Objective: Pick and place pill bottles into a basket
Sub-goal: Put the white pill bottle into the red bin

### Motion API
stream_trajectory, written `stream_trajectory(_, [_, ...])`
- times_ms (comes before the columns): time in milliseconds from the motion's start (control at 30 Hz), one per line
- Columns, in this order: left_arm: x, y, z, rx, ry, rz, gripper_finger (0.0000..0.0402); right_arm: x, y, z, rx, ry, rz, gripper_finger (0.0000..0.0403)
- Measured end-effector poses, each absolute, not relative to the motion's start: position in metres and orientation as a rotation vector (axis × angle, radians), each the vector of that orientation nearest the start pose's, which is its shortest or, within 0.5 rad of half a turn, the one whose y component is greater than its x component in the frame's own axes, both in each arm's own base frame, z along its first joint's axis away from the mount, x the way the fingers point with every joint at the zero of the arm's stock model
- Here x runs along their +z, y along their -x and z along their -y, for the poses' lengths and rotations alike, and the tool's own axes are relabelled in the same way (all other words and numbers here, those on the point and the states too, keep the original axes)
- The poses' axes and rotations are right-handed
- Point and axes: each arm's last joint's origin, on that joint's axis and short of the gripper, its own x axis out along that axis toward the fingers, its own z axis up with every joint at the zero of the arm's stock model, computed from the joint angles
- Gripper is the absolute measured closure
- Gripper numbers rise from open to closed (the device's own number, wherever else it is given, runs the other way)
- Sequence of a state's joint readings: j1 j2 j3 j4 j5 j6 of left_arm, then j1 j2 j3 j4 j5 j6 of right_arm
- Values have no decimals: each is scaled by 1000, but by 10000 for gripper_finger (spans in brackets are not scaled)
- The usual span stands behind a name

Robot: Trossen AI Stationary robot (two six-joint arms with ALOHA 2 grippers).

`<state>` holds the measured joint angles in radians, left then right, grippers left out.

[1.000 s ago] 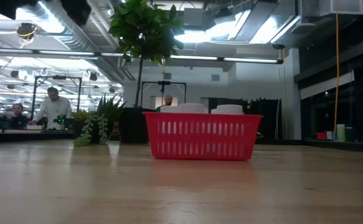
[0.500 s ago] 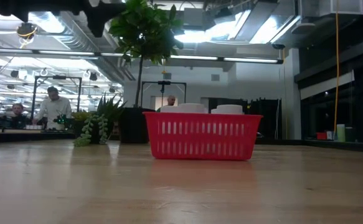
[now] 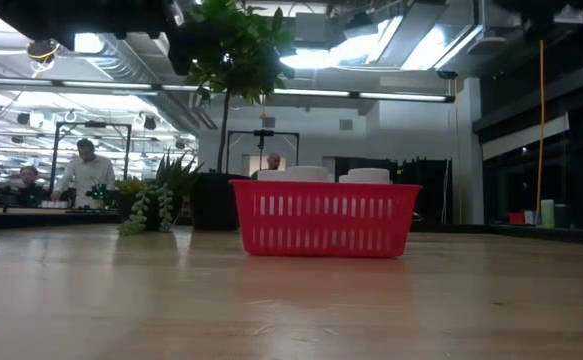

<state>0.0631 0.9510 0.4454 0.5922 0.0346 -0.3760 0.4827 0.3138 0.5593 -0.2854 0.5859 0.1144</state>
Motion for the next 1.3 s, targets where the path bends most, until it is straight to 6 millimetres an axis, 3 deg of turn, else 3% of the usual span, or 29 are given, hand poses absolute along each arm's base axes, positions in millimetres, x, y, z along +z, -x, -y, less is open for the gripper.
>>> stream_trajectory(267, [248,-219,-7,-2,409,44,121,211,-109,-35,89,-250,-60,240])
stream_trajectory(400, [245,-221,-2,-17,416,26,121,197,-111,-36,249,-290,94,240])
stream_trajectory(533, [245,-221,-1,-14,384,22,121,179,-113,-32,258,-211,30,240])
stream_trajectory(800, [244,-221,-3,39,396,33,121,167,-115,-23,185,26,-13,240])
stream_trajectory(1100, [244,-221,-3,41,384,32,121,161,-115,-22,166,-137,-82,240])
stream_trajectory(1300, [244,-221,-3,42,356,31,121,156,-114,-22,172,15,-126,240])
